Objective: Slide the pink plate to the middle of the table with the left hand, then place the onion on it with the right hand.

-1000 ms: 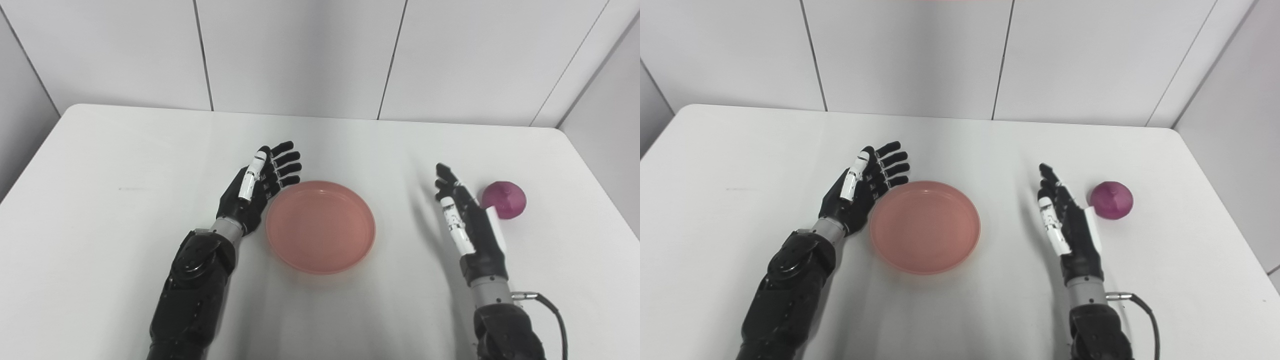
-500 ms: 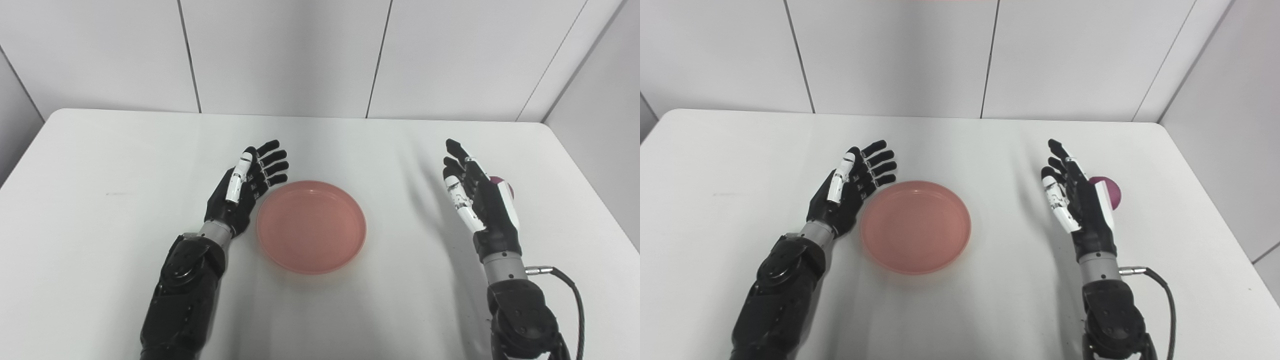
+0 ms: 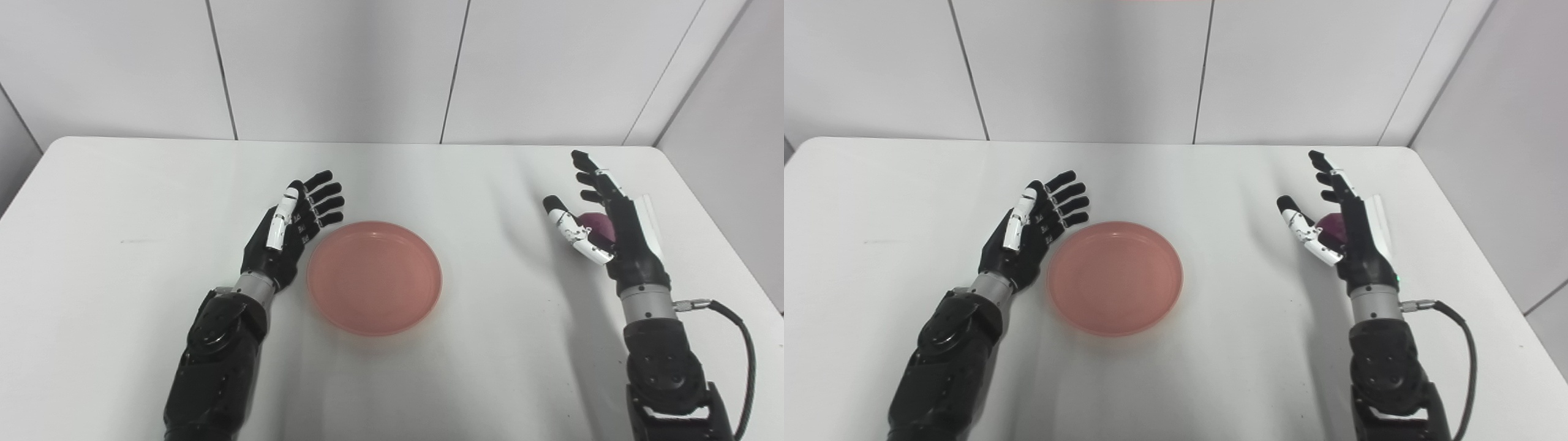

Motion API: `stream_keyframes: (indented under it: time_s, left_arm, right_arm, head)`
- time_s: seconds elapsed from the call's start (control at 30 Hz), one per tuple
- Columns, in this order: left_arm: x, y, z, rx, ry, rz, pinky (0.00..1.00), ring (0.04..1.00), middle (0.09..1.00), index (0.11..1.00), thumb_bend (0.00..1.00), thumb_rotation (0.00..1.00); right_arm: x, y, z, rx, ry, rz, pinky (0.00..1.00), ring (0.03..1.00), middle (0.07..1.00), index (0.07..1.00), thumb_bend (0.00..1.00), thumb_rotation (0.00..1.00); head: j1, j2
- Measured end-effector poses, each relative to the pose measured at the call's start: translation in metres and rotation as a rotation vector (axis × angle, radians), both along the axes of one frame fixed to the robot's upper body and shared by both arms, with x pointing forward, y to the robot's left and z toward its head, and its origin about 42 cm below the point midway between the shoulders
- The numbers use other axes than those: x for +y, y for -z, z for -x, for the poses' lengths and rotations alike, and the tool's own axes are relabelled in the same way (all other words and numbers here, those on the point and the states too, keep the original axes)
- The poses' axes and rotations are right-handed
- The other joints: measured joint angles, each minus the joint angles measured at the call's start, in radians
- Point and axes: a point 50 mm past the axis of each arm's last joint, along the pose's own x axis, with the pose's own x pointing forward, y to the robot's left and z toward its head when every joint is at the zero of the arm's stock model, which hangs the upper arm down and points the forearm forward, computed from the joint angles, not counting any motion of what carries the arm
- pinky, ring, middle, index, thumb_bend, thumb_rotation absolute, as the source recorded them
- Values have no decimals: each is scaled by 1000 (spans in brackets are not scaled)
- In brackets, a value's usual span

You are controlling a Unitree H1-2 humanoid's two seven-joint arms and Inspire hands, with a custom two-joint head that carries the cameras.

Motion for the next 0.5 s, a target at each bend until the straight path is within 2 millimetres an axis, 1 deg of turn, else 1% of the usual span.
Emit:
stream_keyframes:
  time_s: [0.07, 0.17, 0.27, 0.5]
  left_arm:
    - [1, 1, 0, 1, 1, 1, 773, 807, 814, 790, 387, 1000]
    - [2, 1, 0, 0, 4, 5, 771, 804, 811, 788, 388, 1000]
    - [3, 2, 0, 2, 2, 18, 770, 804, 810, 788, 390, 1000]
    - [7, 3, -3, -1, 11, 33, 779, 811, 817, 795, 394, 1000]
  right_arm:
    - [-7, -2, -1, 7, 19, 31, 815, 863, 881, 893, 822, 407]
    - [-17, -5, -4, 21, 51, 75, 779, 847, 873, 888, 878, 387]
    - [-21, -9, -7, 24, 74, 101, 774, 845, 872, 887, 899, 382]
    - [-28, -10, -10, 50, 126, 153, 772, 850, 872, 885, 935, 288]
  head:
    - [-3, 0]
    - [-8, -3]
    - [-17, -8]
    - [-23, -14]
